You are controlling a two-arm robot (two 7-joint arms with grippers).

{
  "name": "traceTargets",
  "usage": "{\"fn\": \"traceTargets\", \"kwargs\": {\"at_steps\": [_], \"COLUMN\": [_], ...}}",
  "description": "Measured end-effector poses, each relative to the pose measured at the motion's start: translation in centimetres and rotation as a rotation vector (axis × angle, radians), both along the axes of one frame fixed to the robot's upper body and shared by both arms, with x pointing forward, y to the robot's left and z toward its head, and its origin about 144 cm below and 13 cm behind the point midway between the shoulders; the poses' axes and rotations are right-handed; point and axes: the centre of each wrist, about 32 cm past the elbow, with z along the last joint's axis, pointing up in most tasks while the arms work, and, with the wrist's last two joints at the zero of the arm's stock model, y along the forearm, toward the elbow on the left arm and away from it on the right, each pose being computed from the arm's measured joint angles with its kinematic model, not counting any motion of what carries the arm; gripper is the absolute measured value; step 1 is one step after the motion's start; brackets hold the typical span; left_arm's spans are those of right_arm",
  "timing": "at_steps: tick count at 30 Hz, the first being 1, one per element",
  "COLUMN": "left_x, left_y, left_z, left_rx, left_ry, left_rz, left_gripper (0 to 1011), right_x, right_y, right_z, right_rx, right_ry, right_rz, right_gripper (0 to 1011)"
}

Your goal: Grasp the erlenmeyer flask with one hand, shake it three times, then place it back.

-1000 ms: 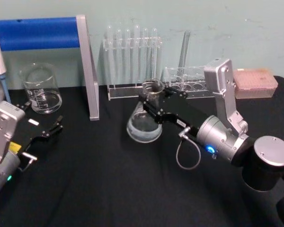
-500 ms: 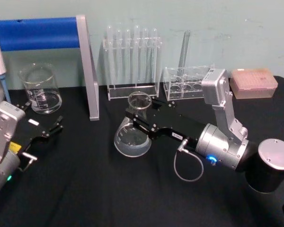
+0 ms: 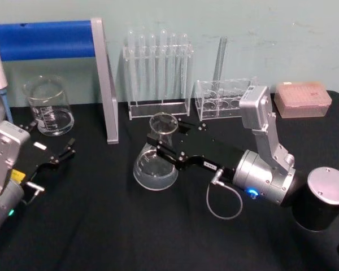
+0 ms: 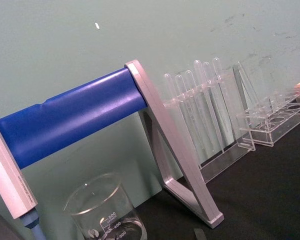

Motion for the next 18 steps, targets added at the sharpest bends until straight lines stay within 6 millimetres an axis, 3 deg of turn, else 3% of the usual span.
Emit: {"fn": "traceTargets", "kwargs": {"at_steps": [18], "left_x": [0.0], "left_y": [0.0], "left_z": [0.0], "left_rx": [0.000], "left_ry": [0.000], "left_rz": [0.000], "left_gripper": [1001], "right_x": [0.3], "right_y": [0.5], "right_z": [-2.3], "right_rx": [-0.021], "right_ry": [-0.018], "right_rz": [0.022], "right_gripper": [449]}}
